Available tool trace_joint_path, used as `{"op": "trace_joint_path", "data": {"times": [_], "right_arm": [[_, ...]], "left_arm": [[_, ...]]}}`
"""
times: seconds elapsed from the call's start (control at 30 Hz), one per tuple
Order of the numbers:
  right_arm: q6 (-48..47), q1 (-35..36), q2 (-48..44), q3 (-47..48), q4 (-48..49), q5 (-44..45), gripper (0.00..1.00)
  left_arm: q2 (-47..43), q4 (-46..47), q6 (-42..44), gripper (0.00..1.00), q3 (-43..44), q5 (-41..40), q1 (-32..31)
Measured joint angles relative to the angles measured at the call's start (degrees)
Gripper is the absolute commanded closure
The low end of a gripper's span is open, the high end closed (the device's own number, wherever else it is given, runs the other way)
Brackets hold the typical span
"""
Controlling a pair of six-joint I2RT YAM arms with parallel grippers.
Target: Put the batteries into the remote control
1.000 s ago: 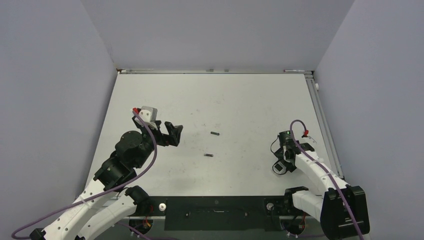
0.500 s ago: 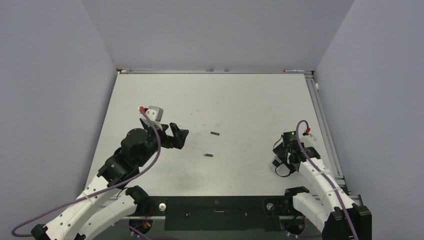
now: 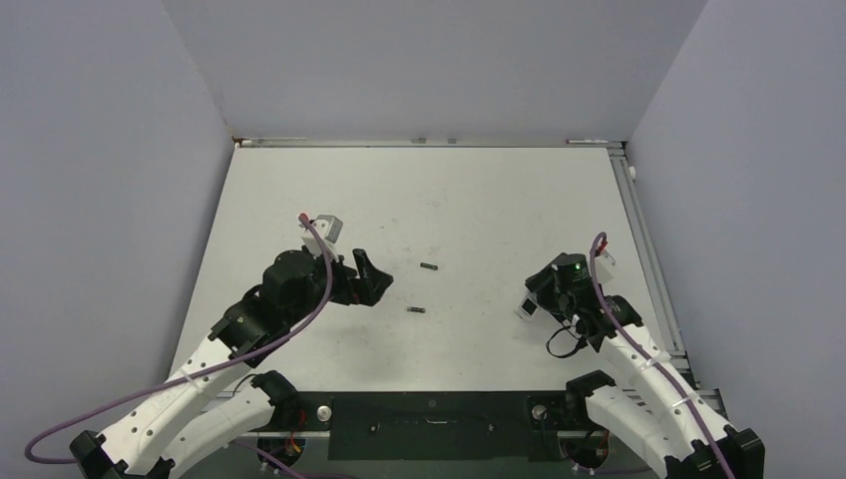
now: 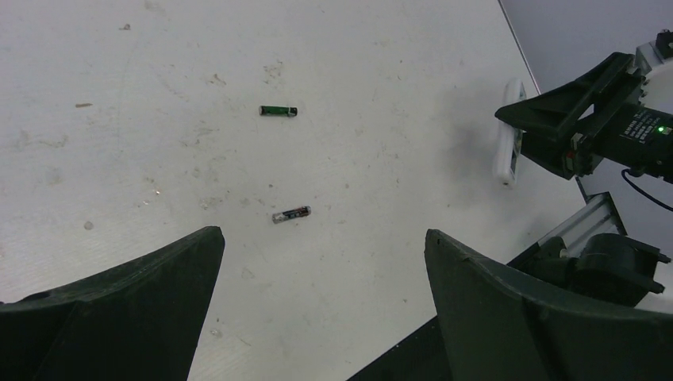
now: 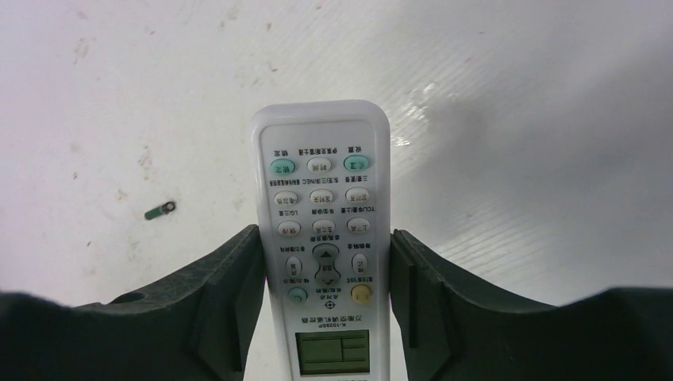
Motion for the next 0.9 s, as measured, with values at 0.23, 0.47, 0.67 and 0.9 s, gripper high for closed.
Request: {"op": "trace_joint_path", "data": {"times": [0.23,0.47,0.67,0.9], "right_arm": [[5.1,8.0,2.0,2.3,5.0,0.2,0.92],[10.8,17.4,6.0,3.9,9.5,2.5,0.91],[15.2,24.6,9.6,5.9,12.5,5.8,0.91],[18.4,32.5,16.0,12.3,15.3,9.4,0.91]], "left_arm": [[-1.1,3.3,-5.0,0.04,-4.2,6.8,0.0],[-1.2,11.0,-10.2,0.02,-9.3,14.6,0.0],[-1.0,17.2,-13.1,0.08,-11.5,18.8,0.0],[0.3,23.7,-15.1,0.19,-13.4,22.4,0.0]]}}
